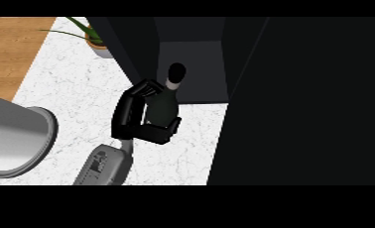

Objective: Pick up the wine, place it into the cabinet and close the cabinet

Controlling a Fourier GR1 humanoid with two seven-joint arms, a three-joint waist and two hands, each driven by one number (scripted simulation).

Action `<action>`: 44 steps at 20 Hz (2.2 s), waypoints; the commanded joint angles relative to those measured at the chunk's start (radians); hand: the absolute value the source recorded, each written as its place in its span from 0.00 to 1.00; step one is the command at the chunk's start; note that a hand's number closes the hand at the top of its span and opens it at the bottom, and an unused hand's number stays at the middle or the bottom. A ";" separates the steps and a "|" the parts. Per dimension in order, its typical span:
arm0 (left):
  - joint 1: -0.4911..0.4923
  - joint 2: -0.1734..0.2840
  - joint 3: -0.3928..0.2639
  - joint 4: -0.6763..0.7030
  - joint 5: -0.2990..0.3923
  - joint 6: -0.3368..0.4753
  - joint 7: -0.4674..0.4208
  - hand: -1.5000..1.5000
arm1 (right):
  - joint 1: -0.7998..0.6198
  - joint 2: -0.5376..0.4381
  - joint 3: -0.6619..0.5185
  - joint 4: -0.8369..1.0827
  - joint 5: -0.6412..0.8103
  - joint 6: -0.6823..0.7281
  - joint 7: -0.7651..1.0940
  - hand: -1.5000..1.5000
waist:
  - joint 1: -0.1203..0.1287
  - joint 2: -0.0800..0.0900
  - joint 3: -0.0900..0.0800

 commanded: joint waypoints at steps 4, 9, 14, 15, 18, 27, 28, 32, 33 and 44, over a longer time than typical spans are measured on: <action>-0.106 -0.006 -0.032 0.118 -0.008 0.059 -0.012 1.00 | 0.062 -0.026 -0.020 -0.225 -0.012 0.009 0.082 0.00 | 0.002 0.001 0.000; -0.243 -0.006 0.016 0.248 0.018 0.058 0.004 1.00 | 0.080 -0.015 0.031 -0.215 0.001 0.006 0.043 0.00 | -0.005 0.002 -0.001; -0.363 -0.006 -0.024 0.449 0.126 0.089 -0.108 1.00 | 0.072 -0.017 0.000 -0.185 -0.048 0.037 -0.007 0.00 | -0.023 0.009 -0.001; -0.388 -0.006 0.038 0.463 0.107 0.042 -0.091 1.00 | 0.057 -0.014 -0.009 -0.194 -0.037 0.028 0.030 0.00 | -0.011 0.007 -0.001; -0.421 -0.006 -0.004 0.505 0.163 0.086 -0.108 1.00 | 0.125 -0.025 0.043 -0.207 -0.001 0.023 -0.031 0.00 | -0.022 0.003 -0.001; -0.576 -0.006 -0.010 0.724 0.235 0.126 -0.150 1.00 | 0.150 -0.021 0.026 -0.219 -0.067 0.047 -0.088 0.00 | -0.035 0.009 -0.001; -0.625 -0.006 -0.024 0.752 0.268 0.151 -0.126 1.00 | 0.141 -0.029 -0.008 -0.204 -0.081 0.054 -0.100 0.00 | -0.047 0.013 -0.001; -0.689 -0.006 -0.056 0.862 0.228 0.207 -0.102 1.00 | 0.131 0.008 0.054 -0.159 -0.054 0.053 -0.121 0.00 | -0.047 0.014 -0.001; -0.714 -0.006 -0.058 0.894 0.249 0.235 -0.107 1.00 | 0.128 -0.020 -0.013 -0.150 -0.108 0.077 -0.127 0.00 | -0.064 0.021 0.000; -0.777 -0.006 0.058 1.063 0.328 0.186 -0.162 1.00 | 0.179 0.003 0.051 -0.130 -0.096 0.080 -0.185 0.00 | -0.068 0.027 -0.001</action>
